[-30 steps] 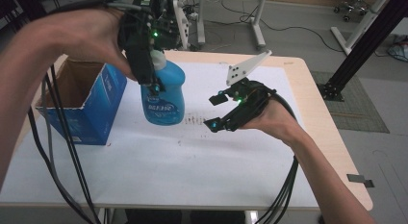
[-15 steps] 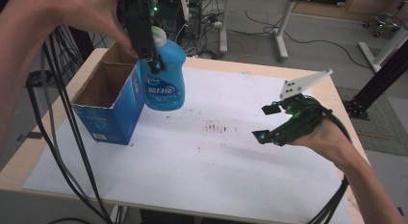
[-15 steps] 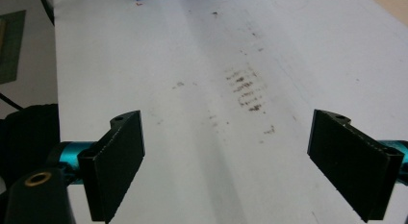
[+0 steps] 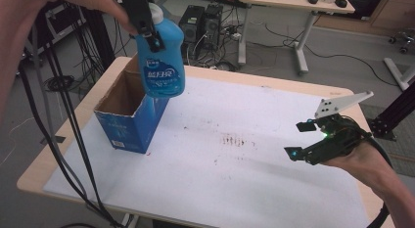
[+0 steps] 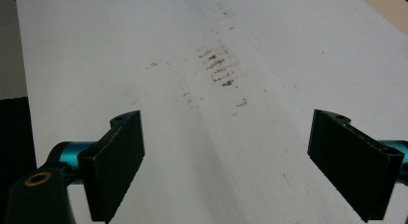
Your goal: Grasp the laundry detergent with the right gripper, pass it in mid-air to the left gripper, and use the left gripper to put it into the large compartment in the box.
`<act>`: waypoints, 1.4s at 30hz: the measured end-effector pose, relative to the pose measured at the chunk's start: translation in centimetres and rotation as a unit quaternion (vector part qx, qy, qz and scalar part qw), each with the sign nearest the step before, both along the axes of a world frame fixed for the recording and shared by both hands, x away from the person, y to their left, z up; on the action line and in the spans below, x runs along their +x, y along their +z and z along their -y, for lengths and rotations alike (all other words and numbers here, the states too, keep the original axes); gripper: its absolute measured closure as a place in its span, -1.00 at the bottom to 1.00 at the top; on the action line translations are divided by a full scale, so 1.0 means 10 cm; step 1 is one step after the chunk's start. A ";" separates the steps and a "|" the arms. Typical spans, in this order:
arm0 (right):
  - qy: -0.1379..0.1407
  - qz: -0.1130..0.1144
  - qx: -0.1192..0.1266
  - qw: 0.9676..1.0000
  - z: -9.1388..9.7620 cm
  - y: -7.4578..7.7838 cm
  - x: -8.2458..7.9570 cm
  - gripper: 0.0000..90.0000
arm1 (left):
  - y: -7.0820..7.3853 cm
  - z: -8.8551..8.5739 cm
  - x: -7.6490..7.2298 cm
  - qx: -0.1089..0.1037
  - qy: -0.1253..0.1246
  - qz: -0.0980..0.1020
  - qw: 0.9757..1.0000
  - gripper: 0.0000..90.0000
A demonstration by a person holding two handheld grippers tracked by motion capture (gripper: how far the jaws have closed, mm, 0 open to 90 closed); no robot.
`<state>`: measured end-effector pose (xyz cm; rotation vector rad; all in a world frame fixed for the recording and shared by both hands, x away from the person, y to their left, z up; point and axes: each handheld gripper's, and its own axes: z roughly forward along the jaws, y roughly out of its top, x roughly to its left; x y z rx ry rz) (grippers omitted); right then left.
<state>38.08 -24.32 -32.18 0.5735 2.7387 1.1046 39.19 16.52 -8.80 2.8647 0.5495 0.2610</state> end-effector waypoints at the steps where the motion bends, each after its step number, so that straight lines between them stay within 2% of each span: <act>1: -0.001 0.001 0.000 1.000 0.00 0.00 0.00 -0.73 | 0.02 -0.04 0.00 -0.001 0.007 0.000 1.000 -0.15; 3: -0.004 0.000 -0.002 1.000 0.00 -0.01 0.01 -0.73 | 0.04 -0.12 0.01 -0.005 0.016 0.002 1.000 -0.15; 5: -0.006 0.000 -0.004 1.000 0.01 -0.01 0.02 -0.73 | 0.05 -0.17 0.00 0.003 0.022 0.004 1.000 -0.15; 10: -0.014 0.001 -0.010 1.000 0.01 -0.03 0.04 -0.73 | 0.07 -0.35 0.02 0.005 0.051 0.002 0.999 -0.15; 17: -0.022 0.003 -0.022 1.000 0.01 -0.07 0.05 -0.73 | 0.03 -0.53 0.01 0.028 0.089 0.002 0.996 -0.15; 23: -0.029 0.005 -0.030 0.999 0.02 -0.11 0.05 -0.73 | -0.03 -0.64 0.02 0.027 0.125 -0.010 0.992 -0.15; 31: -0.029 0.009 -0.042 0.999 0.00 -0.13 0.04 -0.73 | -0.15 -0.74 0.09 0.024 0.184 -0.012 0.983 -0.15; 35: -0.028 0.009 -0.045 0.999 0.00 -0.14 0.03 -0.73 | -0.27 -0.75 0.13 0.027 0.188 -0.017 0.982 -0.15; 42: -0.029 0.005 -0.053 0.998 0.02 -0.21 0.02 -0.73 | -0.55 -0.77 0.20 0.031 0.180 -0.031 0.983 -0.15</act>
